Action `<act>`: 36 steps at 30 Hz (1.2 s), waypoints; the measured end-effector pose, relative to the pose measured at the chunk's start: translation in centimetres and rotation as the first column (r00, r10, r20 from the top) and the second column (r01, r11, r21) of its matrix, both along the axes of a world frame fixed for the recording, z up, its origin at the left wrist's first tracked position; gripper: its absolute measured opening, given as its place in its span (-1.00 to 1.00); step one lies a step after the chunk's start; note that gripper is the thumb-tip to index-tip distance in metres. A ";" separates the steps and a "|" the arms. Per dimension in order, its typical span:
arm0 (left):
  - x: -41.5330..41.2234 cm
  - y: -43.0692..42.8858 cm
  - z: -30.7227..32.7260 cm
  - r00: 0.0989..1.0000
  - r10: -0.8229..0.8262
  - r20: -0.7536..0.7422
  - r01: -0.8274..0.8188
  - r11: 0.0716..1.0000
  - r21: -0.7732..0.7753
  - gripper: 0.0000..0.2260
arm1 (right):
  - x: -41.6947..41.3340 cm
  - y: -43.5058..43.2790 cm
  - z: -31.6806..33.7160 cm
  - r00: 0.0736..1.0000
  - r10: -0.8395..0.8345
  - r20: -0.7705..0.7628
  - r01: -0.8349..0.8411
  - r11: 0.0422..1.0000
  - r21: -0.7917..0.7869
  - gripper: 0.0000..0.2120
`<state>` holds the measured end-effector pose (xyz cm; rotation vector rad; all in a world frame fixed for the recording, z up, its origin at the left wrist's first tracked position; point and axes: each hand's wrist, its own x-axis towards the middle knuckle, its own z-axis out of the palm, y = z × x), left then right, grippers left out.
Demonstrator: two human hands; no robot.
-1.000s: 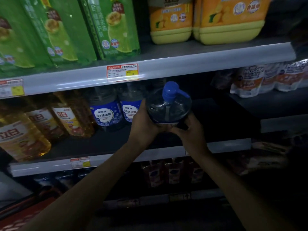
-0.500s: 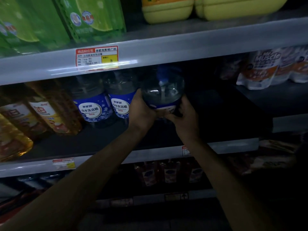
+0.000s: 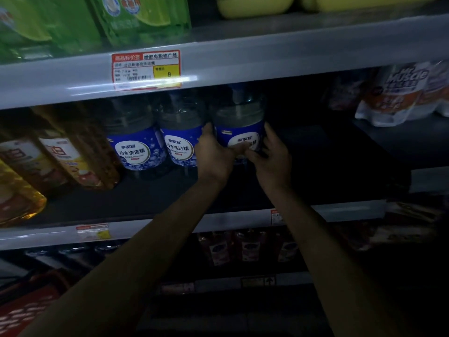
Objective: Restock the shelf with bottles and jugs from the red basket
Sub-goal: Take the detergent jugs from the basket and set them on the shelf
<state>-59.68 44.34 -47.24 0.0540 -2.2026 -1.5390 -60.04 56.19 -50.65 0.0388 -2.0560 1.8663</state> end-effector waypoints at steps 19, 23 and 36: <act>4.4 -2.6 -1.5 0.972 -0.212 0.096 0.202 0.974 0.104 -0.56 | 3.9 -0.6 1.9 0.994 -0.010 0.110 0.001 0.996 0.085 -0.35; 6.4 -4.4 -0.6 0.964 -0.222 0.144 0.212 0.974 0.084 -0.65 | 6.1 -0.6 3.1 0.987 -0.016 0.163 -0.015 0.982 0.188 -0.39; 20.5 -17.2 1.8 0.988 -0.022 0.155 0.124 0.715 -0.688 -0.28 | 16.2 -6.6 5.0 0.964 0.219 0.151 -0.255 0.596 0.762 -0.22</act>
